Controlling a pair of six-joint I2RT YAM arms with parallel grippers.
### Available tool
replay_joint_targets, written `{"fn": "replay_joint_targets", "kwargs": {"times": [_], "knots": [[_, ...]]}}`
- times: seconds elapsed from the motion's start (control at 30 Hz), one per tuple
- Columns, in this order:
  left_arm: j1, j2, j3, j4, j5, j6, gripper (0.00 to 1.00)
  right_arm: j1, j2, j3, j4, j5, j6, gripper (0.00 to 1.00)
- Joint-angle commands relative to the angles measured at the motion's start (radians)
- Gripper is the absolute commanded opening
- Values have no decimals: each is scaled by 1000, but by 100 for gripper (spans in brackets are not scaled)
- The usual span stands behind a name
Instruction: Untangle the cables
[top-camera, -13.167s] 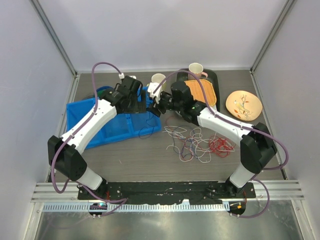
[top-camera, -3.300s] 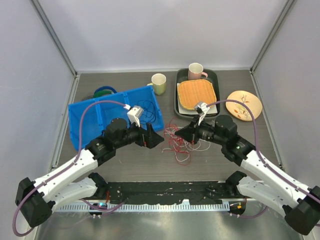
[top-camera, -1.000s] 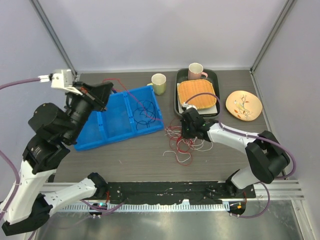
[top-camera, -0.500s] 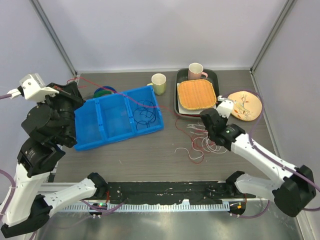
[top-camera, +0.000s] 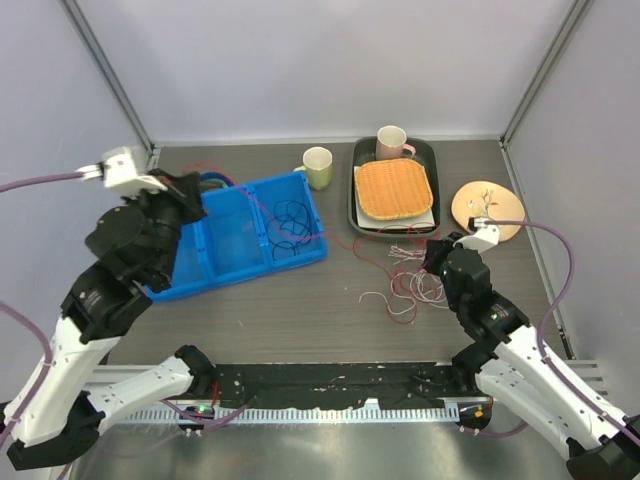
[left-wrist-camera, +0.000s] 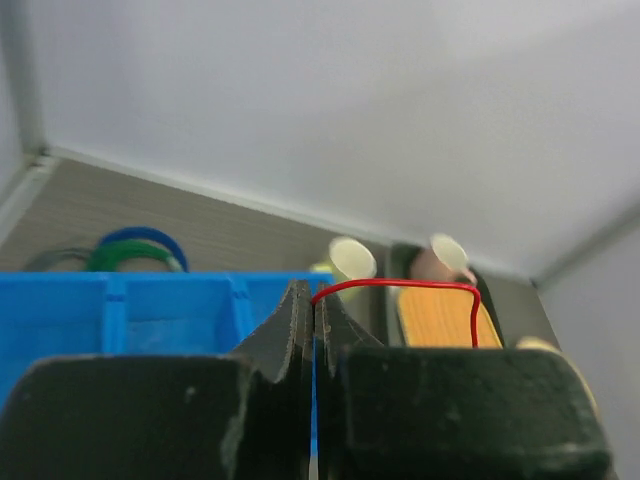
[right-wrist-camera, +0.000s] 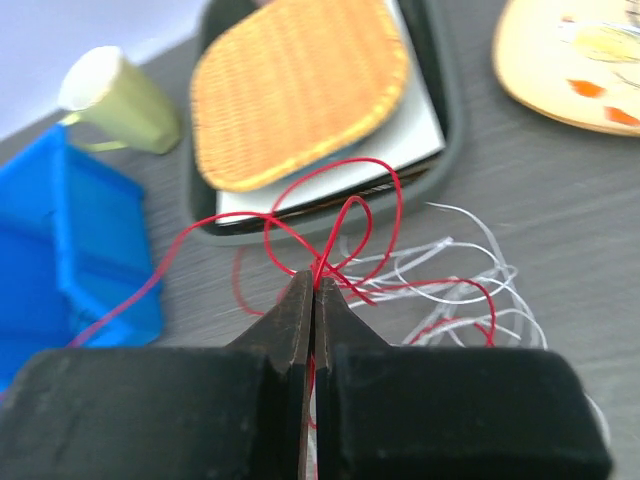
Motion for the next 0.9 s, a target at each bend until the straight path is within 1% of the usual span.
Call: {"fn": "replay_joint_targets", "kwargs": {"times": [0.0, 0.03, 0.07, 0.1, 0.13, 0.17, 0.23, 0.27, 0.3, 0.37, 0.4, 0.47, 0.53, 0.67, 0.77, 0.8, 0.83, 0.87], "knots": [[0, 46, -148, 30, 581, 13, 1, 1, -13, -22, 247, -231, -118, 1], [0, 52, -191, 77, 655, 16, 1, 1, -10, -28, 293, -260, -123, 1], [0, 51, -289, 117, 708, 7, 1, 1, 3, -34, 312, -329, -132, 1], [0, 54, -334, 159, 755, -1, 1, 1, 13, -37, 322, -357, -138, 1], [0, 66, -375, 215, 839, -3, 1, 1, 22, -37, 345, -386, -147, 1], [0, 75, -444, 238, 887, -10, 1, 1, 31, -37, 353, -417, -153, 1], [0, 115, -501, 291, 947, -24, 4, 1, 54, -39, 387, -487, -160, 1], [0, 130, -546, 300, 961, -23, 6, 1, 62, -45, 405, -515, -164, 1], [0, 146, -566, 308, 964, -23, 7, 1, 66, -56, 427, -586, -167, 1], [0, 190, -631, 369, 984, -27, 10, 1, 73, -62, 479, -667, -175, 1], [0, 208, -652, 424, 998, -35, 12, 1, 77, -63, 491, -732, -179, 1], [0, 267, -695, 479, 1059, -40, 14, 1, 82, -62, 510, -780, -186, 1], [0, 304, -706, 536, 1066, -44, 16, 1, 80, -63, 528, -843, -189, 1], [-1, 406, -675, 558, 1064, -38, 24, 1, 76, -71, 568, -946, -192, 1], [-4, 465, -647, 578, 1087, -12, 35, 1, 73, -65, 573, -998, -192, 1], [-6, 486, -644, 608, 1098, -3, 46, 3, 73, -63, 573, -1001, -189, 1], [-9, 494, -640, 617, 1101, 8, 55, 1, 73, -62, 571, -1003, -187, 1], [-10, 503, -632, 625, 1109, 16, 66, 3, 73, -62, 569, -1004, -187, 1]]}}
